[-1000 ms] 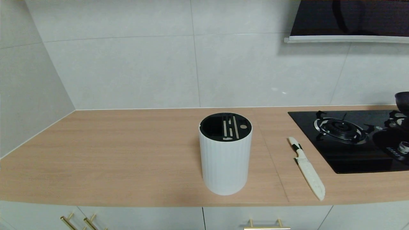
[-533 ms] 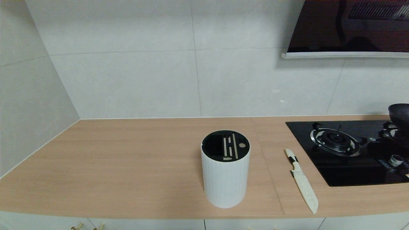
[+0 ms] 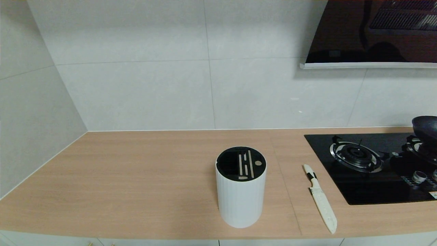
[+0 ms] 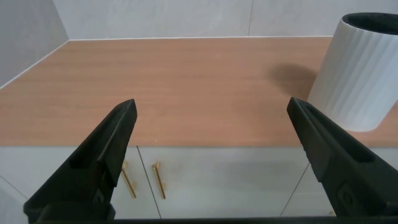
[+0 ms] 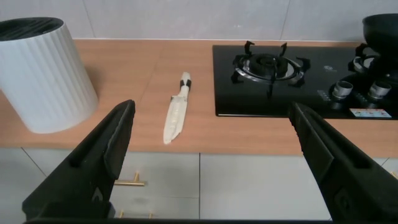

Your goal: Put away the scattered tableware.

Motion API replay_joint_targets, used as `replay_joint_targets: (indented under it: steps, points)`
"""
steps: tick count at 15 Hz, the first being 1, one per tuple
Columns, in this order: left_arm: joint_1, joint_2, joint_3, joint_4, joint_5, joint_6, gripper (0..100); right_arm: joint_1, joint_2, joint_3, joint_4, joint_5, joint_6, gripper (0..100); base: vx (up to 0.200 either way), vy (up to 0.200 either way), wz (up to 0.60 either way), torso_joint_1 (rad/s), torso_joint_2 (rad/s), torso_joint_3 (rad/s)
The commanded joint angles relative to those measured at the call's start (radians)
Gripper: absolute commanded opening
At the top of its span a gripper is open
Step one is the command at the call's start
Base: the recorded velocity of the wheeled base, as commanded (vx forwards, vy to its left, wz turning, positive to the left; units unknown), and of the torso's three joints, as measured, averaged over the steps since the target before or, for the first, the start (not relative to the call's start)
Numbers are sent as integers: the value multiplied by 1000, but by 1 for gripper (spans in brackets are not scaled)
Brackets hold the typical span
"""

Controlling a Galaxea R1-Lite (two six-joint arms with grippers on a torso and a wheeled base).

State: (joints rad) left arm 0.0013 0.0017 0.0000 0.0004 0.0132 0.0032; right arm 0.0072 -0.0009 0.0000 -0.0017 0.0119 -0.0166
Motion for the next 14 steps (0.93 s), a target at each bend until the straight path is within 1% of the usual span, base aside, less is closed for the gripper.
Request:
replay_joint_targets:
  steps: [1,3,14]
  points:
    - [0,1,0,0,1,0,100,0,1,0,-1,0,0,100,0,0,-600,12,-12,2]
    - [0,1,0,0,1,0,100,0,1,0,-1,0,0,100,0,0,-600,0,0,0]
    - [0,0,0,0,1,0,100,0,1,0,-1,3,-2,100,0,0,0,0,0,0]
